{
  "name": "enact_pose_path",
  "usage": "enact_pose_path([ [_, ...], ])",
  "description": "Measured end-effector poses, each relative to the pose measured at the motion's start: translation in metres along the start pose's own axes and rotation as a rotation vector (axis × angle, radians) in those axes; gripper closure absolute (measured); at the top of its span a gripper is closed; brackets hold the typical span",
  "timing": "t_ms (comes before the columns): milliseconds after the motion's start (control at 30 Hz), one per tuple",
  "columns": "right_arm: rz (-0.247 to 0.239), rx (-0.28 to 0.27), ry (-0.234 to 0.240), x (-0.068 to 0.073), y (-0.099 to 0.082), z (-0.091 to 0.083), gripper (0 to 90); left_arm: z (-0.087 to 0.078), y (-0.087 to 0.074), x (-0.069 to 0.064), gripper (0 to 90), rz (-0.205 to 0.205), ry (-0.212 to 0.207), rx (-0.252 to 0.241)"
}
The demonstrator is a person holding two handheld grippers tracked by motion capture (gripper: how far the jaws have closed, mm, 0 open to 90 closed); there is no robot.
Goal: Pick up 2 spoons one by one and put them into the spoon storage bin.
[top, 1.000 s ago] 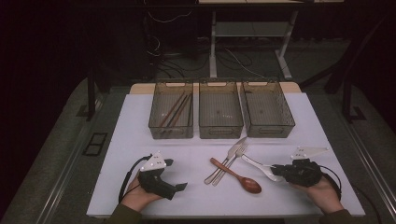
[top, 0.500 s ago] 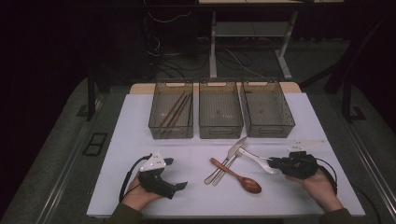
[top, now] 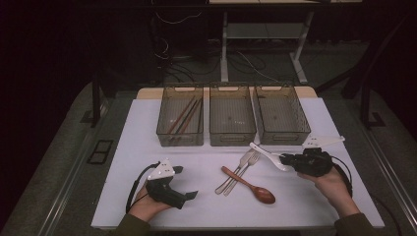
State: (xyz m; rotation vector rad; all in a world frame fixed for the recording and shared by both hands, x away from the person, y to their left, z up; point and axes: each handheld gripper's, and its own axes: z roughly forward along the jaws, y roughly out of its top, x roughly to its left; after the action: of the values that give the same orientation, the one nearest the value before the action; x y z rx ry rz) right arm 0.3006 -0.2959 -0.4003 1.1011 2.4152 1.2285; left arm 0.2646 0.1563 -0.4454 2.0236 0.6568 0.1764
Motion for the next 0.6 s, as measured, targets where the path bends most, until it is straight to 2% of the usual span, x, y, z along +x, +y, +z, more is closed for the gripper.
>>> enact_pose_path([
  [600,-0.016,-0.033,-0.010,-0.006,0.020,0.008,82.3,0.001,0.000,-0.001,0.0,0.004,-0.011,-0.001],
])
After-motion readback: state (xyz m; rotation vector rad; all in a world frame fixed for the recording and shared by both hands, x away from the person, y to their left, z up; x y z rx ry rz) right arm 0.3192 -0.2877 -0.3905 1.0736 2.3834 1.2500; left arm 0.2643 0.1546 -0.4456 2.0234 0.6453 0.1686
